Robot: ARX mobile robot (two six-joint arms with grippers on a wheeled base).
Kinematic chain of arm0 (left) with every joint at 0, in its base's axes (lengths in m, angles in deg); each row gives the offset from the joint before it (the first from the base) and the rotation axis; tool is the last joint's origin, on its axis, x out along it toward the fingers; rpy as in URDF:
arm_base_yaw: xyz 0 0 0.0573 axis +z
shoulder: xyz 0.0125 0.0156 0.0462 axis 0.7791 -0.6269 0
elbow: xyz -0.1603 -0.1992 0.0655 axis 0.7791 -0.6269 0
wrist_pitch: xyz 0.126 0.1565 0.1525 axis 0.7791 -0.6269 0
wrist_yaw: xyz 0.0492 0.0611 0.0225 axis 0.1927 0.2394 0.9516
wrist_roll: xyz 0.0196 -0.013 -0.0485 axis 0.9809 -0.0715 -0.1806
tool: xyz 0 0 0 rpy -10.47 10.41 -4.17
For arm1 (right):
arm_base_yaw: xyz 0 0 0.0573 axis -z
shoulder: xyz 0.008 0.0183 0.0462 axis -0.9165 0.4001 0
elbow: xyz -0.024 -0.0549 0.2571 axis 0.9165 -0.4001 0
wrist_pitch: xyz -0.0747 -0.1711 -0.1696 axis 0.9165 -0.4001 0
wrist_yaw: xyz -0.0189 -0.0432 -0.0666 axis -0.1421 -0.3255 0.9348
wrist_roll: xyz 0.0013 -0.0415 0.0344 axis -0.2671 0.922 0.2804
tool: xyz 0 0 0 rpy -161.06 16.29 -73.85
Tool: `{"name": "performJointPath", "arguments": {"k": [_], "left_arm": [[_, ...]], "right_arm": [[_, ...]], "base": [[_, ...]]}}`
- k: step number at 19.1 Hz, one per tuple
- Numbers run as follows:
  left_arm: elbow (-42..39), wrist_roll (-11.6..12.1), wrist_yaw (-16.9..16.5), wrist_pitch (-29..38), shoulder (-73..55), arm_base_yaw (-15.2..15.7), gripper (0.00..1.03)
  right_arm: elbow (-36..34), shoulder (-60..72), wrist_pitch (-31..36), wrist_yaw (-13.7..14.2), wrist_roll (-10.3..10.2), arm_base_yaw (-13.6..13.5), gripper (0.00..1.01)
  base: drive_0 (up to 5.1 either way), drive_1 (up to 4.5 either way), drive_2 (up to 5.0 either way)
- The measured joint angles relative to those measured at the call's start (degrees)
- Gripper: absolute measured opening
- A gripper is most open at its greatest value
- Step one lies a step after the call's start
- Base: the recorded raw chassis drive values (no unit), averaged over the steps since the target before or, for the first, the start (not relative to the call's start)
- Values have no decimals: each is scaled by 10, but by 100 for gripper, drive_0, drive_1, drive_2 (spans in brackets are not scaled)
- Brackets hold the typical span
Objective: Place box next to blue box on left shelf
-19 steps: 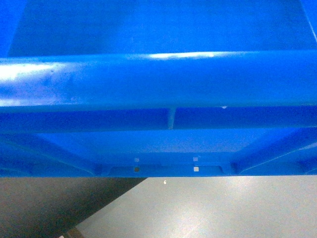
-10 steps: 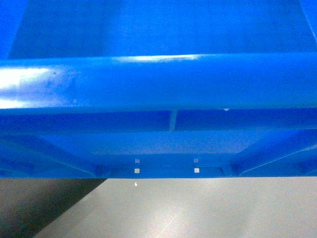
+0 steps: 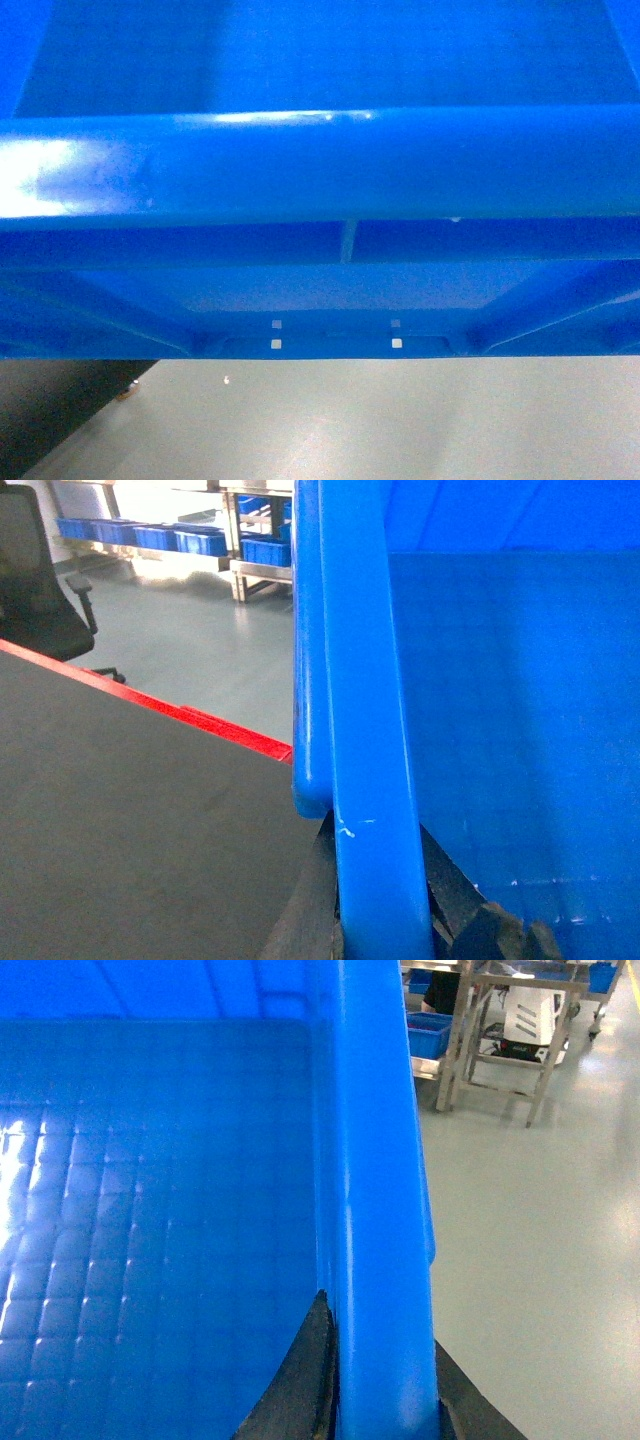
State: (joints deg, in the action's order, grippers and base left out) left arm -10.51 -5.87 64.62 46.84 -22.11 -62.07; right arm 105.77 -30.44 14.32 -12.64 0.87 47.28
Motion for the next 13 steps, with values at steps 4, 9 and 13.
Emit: {"name": "performJointPath", "arguments": {"k": [4, 9, 13], "left_arm": [[0, 0, 0, 0, 0, 0, 7], [0, 0, 0, 0, 0, 0, 7], [0, 0, 0, 0, 0, 0, 7]], "right_arm": [[0, 0, 0, 0, 0, 0, 9], [0, 0, 0, 0, 0, 0, 9], [0, 0, 0, 0, 0, 0, 9]], "base": [[-140, -140, -140], [-155, -155, -155], [-142, -142, -142]]}}
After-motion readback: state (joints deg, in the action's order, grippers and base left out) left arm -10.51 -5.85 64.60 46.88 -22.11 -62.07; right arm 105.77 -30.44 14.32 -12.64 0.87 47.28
